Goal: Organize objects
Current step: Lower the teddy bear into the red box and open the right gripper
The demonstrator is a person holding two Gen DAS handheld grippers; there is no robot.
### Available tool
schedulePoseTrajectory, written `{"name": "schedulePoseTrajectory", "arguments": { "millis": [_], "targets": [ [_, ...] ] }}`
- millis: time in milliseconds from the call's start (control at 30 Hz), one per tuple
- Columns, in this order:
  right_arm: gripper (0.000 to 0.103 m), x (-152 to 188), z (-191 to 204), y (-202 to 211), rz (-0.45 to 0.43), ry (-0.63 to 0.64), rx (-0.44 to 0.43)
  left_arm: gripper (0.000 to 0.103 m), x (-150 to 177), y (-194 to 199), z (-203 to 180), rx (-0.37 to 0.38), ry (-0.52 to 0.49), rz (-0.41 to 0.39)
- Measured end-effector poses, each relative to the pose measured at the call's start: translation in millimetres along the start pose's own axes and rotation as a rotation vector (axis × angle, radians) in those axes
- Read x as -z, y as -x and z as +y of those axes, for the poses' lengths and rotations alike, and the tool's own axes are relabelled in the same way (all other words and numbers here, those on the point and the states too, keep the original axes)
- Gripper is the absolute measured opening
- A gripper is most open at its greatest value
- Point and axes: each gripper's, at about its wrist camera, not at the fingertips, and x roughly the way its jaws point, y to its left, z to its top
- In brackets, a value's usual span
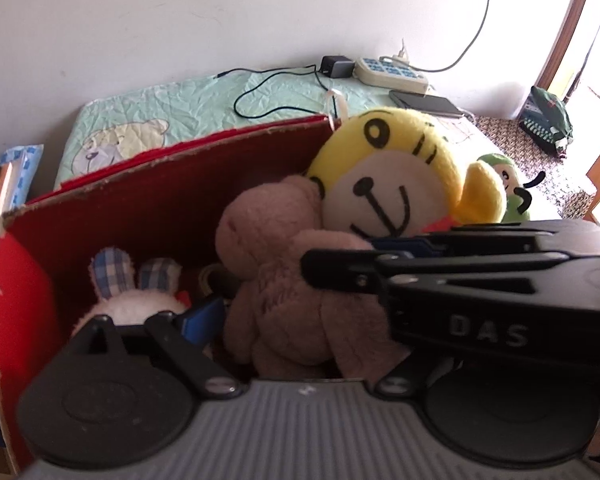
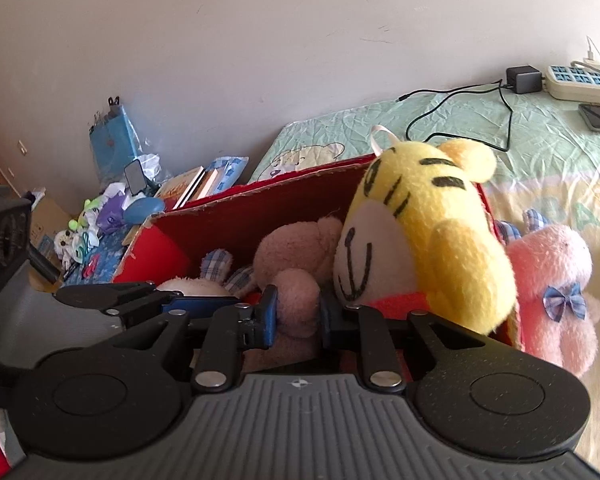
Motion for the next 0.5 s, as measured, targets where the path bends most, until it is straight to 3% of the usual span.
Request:
{"name": "schedulePoseTrajectory", "arguments": {
  "millis": [133,300,500],
  "targets": [
    [0.021,2.5,-3.0,2.9,0.001,-0.014,-0.014,0.095,-1.8,-1.2,-0.7,-0.028,-0.018,0.036],
    [0.021,4.7,-3.1,7.4,-0.002,-0.036,-0.022,0.095,3.4,14.4,13.6,0.006,0.009,0.021],
    [0.025,6.1,6.6,5.0,0.009,0.027,0.016,0.096,10.9,24.6,21.2,-0.016,0.034,0.015]
  ]
}}
